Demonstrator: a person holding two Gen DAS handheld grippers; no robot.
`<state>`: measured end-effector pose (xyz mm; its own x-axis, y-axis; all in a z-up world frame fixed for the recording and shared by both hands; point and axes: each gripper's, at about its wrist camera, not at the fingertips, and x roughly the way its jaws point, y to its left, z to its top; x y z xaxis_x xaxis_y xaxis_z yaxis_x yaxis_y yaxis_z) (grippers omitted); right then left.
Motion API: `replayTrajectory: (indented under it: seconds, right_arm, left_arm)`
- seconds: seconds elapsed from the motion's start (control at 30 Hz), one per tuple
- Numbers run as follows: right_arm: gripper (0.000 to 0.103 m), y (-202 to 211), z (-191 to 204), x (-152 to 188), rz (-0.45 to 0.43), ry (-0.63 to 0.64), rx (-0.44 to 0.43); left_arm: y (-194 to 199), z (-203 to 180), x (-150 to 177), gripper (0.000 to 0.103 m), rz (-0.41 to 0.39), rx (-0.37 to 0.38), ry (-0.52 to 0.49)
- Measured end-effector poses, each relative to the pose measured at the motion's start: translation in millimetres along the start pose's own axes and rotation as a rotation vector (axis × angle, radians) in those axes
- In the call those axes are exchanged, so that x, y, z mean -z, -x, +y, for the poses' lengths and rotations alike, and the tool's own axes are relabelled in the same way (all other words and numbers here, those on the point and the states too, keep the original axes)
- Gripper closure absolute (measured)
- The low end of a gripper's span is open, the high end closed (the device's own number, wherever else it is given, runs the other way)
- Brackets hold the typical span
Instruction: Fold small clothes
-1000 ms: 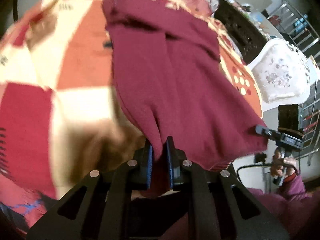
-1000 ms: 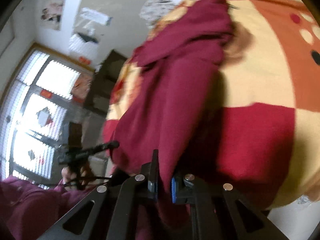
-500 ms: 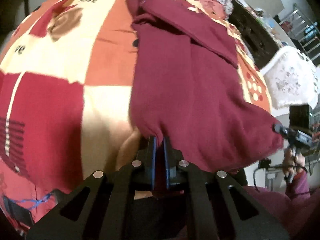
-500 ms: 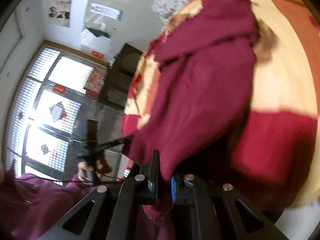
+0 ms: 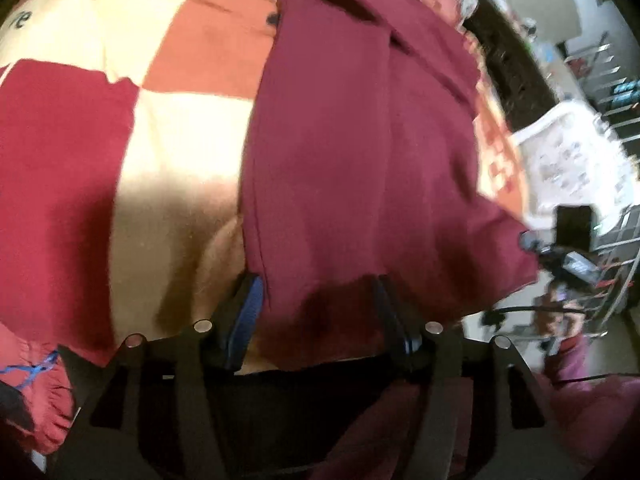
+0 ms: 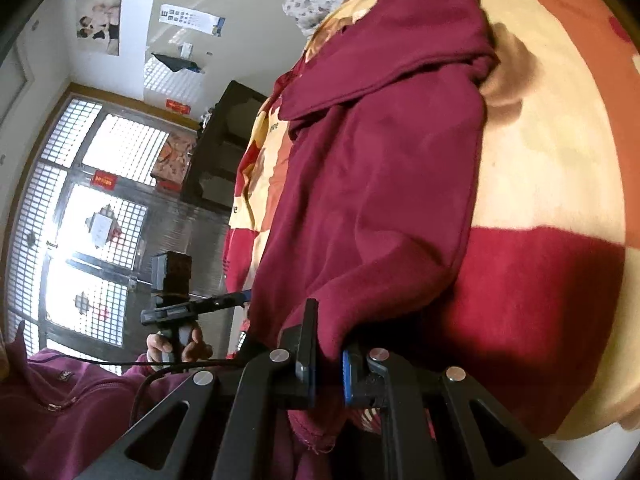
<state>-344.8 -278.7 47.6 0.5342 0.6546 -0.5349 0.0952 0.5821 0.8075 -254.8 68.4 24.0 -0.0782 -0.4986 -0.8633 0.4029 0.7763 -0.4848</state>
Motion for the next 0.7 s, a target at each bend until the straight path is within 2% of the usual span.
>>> replayTrajectory:
  seconds: [0.1, 0.3, 0.4, 0.7]
  right_arm:
    - [0.095, 0.6, -3.4, 4.0, 0.011, -0.005, 0.006]
    - [0.095, 0.8, -6.7, 11.4, 0.032, -0.016, 0.013]
    - [0.095, -3.7, -9.0, 7.7, 0.036, -0.017, 0.009]
    - [0.095, -5.3, -11.1, 9.3, 0.007, -0.034, -0.009]
  left_arm:
    - [-4.5, -1.4, -0.9, 0.046, 0.003, -0.049, -0.001]
    - [13.6, 2.5, 5.9, 0.046, 0.011, -0.113, -0.012]
    - [3.8, 3.4, 8.2, 0.046, 0.039, -0.091, -0.014]
    - [-10.9, -5.3, 1.1, 0.046, 0.017, -0.038, -0.079]
